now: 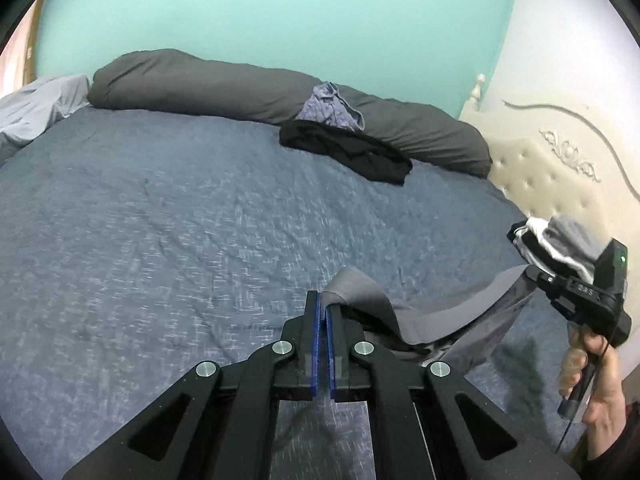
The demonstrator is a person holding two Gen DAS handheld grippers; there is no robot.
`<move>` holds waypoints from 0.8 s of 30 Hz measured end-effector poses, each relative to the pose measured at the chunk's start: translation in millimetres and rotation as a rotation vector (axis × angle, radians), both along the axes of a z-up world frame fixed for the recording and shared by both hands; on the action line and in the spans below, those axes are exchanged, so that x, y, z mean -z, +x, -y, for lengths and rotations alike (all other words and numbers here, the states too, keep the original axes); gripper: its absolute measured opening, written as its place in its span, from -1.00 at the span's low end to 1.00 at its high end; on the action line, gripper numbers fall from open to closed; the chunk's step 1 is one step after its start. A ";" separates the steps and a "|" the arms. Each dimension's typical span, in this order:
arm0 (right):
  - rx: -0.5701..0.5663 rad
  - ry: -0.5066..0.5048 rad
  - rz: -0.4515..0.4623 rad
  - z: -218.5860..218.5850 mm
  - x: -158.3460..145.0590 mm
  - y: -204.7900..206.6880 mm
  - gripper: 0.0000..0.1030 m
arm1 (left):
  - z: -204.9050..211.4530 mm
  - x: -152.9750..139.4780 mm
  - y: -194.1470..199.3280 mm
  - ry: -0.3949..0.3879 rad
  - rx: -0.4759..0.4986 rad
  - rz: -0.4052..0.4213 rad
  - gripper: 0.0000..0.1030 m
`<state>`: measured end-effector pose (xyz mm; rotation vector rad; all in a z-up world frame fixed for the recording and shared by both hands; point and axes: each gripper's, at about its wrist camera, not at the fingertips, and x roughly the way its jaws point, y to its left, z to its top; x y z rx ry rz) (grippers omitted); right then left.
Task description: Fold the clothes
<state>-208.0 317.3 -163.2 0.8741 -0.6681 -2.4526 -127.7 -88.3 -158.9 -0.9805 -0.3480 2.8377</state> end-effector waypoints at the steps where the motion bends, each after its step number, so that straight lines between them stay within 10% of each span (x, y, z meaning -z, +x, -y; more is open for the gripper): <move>1: -0.007 -0.005 -0.014 1.1 -6.8 7.4 -0.97 | 0.7 -7.5 3.3 -0.015 -0.001 -0.002 -0.96; 12: -0.072 0.016 -0.039 14.5 -68.8 60.9 -0.97 | 10.9 -110.1 3.6 -0.152 0.006 -0.021 -0.96; 24: -0.024 0.121 0.166 19.9 20.5 41.8 -0.97 | -9.4 -5.9 -34.9 -0.198 0.055 0.217 -0.96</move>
